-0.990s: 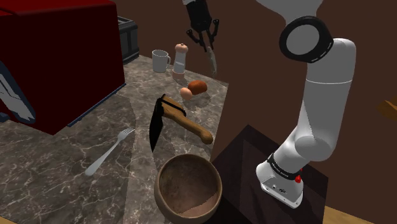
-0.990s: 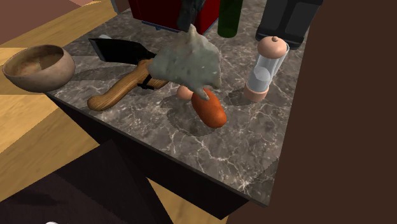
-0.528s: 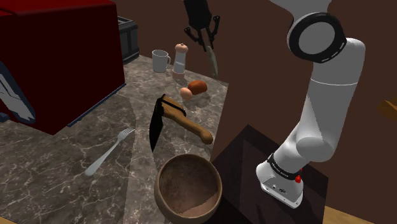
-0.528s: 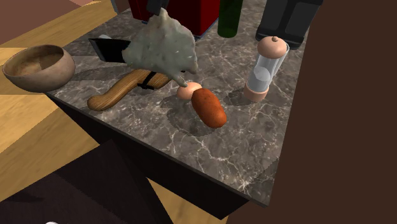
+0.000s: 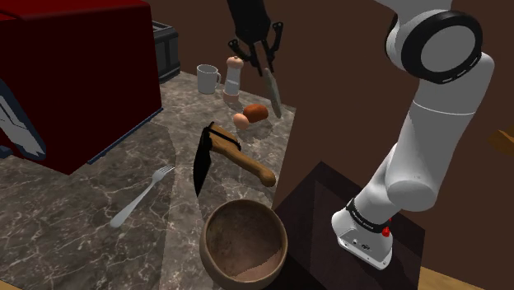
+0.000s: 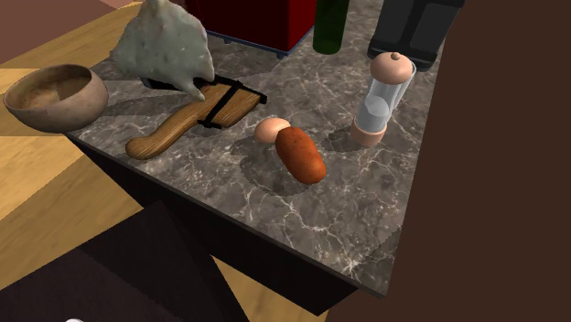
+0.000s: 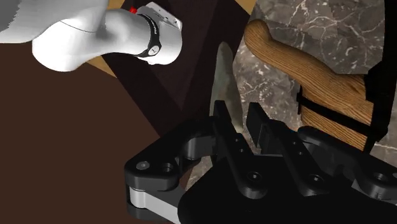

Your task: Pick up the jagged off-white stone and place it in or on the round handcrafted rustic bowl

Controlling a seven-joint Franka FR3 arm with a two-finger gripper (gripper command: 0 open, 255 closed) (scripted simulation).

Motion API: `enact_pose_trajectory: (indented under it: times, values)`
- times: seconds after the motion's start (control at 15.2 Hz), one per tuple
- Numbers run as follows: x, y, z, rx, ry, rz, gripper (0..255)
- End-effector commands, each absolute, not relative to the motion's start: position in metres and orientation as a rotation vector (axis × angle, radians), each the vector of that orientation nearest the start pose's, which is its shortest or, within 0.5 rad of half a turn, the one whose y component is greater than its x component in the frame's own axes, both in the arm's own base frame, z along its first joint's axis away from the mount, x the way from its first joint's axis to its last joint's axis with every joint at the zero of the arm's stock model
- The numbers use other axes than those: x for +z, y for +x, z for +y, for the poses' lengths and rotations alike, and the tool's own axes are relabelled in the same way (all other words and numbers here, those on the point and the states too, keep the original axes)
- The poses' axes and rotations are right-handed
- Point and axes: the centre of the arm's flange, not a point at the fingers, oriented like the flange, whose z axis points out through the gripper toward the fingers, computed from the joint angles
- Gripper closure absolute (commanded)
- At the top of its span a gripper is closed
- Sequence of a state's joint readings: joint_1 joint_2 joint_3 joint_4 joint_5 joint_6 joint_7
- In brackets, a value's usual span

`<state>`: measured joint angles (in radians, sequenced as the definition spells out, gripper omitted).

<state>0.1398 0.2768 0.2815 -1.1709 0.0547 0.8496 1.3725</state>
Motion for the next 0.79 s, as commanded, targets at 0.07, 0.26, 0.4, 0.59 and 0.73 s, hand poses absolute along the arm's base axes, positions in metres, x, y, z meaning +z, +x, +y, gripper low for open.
enact_pose_trajectory:
  times: [0.07,0.26,0.4,0.59,0.73]
  values:
    - [0.619,0.483,0.236,0.820,-3.067,1.513,255]
    - [0.624,0.462,0.269,0.820,-3.067,1.513,255]
    - [0.628,0.448,0.291,0.820,-3.067,1.513,255]
    - [0.633,0.427,0.325,0.820,-3.067,1.513,255]
    - [0.637,0.413,0.347,0.820,-3.067,1.513,255]
